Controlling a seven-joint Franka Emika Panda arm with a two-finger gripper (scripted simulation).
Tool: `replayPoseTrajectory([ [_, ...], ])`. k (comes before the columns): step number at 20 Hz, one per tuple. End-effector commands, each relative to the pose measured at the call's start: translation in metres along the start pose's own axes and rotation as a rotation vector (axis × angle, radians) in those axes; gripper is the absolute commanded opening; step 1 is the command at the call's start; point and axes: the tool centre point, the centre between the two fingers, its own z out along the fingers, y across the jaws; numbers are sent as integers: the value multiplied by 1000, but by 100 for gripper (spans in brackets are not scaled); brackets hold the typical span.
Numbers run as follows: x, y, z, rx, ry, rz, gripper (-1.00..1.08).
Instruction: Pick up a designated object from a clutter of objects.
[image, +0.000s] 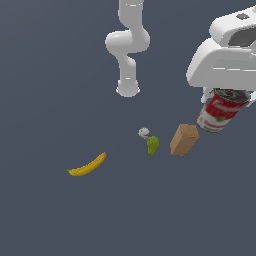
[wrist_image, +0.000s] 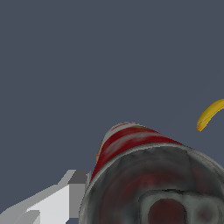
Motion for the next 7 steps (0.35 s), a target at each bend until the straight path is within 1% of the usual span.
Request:
replayPoseTrajectory([
  [1, 0, -2, -9, 1, 3, 0, -100],
  [7, 1, -4, -15, 1, 3, 0, -100],
])
